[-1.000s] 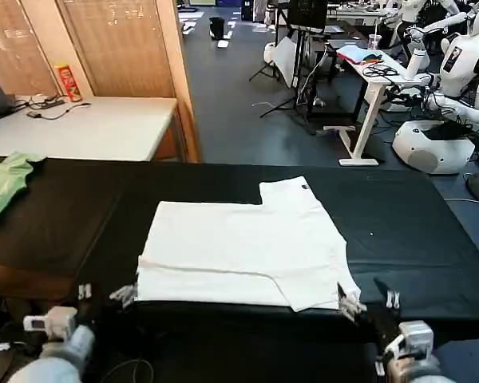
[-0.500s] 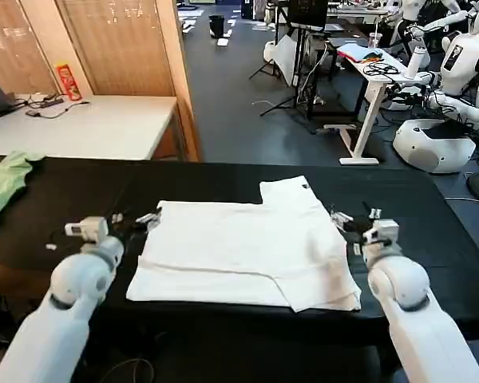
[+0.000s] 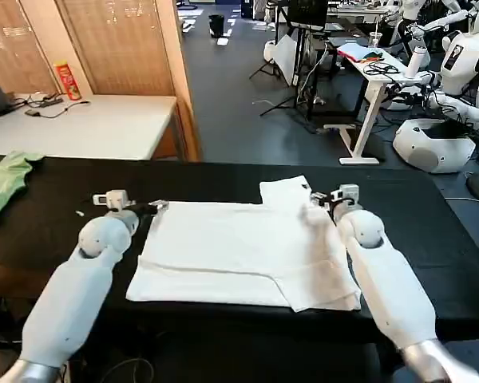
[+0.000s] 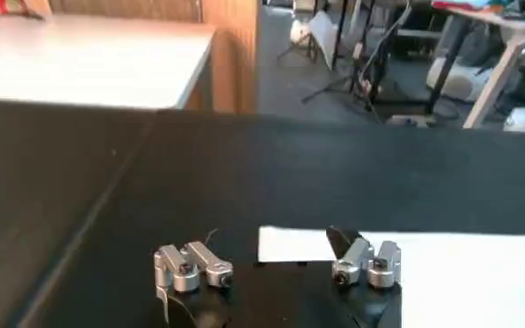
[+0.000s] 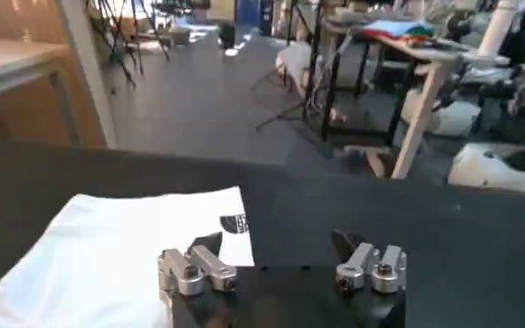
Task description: Fold and organize the clothes.
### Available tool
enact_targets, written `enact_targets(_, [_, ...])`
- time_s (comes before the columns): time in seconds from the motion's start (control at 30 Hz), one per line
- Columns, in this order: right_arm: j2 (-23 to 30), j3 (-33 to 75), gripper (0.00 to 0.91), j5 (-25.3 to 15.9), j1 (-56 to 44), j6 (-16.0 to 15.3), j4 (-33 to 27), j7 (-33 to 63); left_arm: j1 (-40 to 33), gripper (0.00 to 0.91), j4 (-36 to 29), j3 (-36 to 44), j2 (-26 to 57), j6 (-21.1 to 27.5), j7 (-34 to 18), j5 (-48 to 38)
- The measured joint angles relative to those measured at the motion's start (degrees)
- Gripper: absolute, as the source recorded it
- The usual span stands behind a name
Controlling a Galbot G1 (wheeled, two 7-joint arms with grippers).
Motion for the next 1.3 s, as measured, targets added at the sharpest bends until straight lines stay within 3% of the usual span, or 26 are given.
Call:
enact_targets(0.37, [0.9, 0.3, 0.878, 0.1, 0.3, -0.8, -1.6, -0.2, -2.5, 0.878, 4.4, 0.9, -2.4, -1.4, 1.4, 1.4])
enact_targets(0.43, [0.8, 0.4, 0.770, 0.2, 0.2, -1.0, -1.6, -0.6, -2.9, 0.790, 5.2, 1.1, -2.9, -1.5, 1.4, 1.8])
enact_targets(0.47, [0.8, 0.4, 0.751, 0.2, 0.1, -1.0, -1.7, -0.9, -3.0, 0.634, 5.5, 1.1, -3.0, -1.5, 1.4, 2.0])
enact_targets(0.5, [0.8, 0.4, 0.751, 0.2, 0.1, -1.0, -1.9, -1.0, -3.2, 0.585, 5.8, 1.2, -3.1, -1.5, 1.5, 2.1])
enact_targets(0.53, [0.9, 0.4, 0.673, 0.2, 0.1, -1.0, -2.0, -1.2, -3.3, 0.458, 6.2, 1.2, -3.2, -1.5, 1.7, 2.3])
enact_targets(0.57, [1.1, 0.4, 0.624, 0.2, 0.1, -0.9, -2.2, -1.4, -3.5, 0.390, 6.5, 1.3, -3.2, -1.5, 1.9, 2.6])
enact_targets(0.73, [1.8, 0.6, 0.429, 0.1, -0.1, -0.8, -2.6, -1.9, -3.8, 0.254, 7.3, 1.7, -3.3, -1.6, 2.7, 3.8])
enact_targets(0.8, [1.8, 0.6, 0.293, 0.0, -0.3, -0.8, -2.5, -2.1, -3.8, 0.224, 7.5, 1.8, -3.3, -1.7, 2.9, 4.2])
enact_targets(0.83, [1.9, 0.7, 0.273, 0.0, -0.4, -0.8, -2.4, -2.2, -3.8, 0.224, 7.6, 1.9, -3.4, -1.7, 3.0, 4.5])
enact_targets(0.87, [2.0, 0.7, 0.176, 0.0, -0.5, -0.8, -2.3, -2.3, -3.8, 0.205, 7.6, 1.9, -3.4, -1.7, 3.0, 4.7])
enact_targets(1.07, [2.0, 1.5, 0.059, -0.1, -1.5, -0.1, -1.4, -2.6, -3.9, 0.166, 8.5, 2.0, -4.2, -2.0, 3.2, 7.3])
enact_targets(1.3, [1.6, 2.9, 0.039, 0.0, -3.2, 2.7, 0.7, -3.2, -3.7, 0.166, 7.8, 1.4, -4.3, -1.9, 3.1, 7.2])
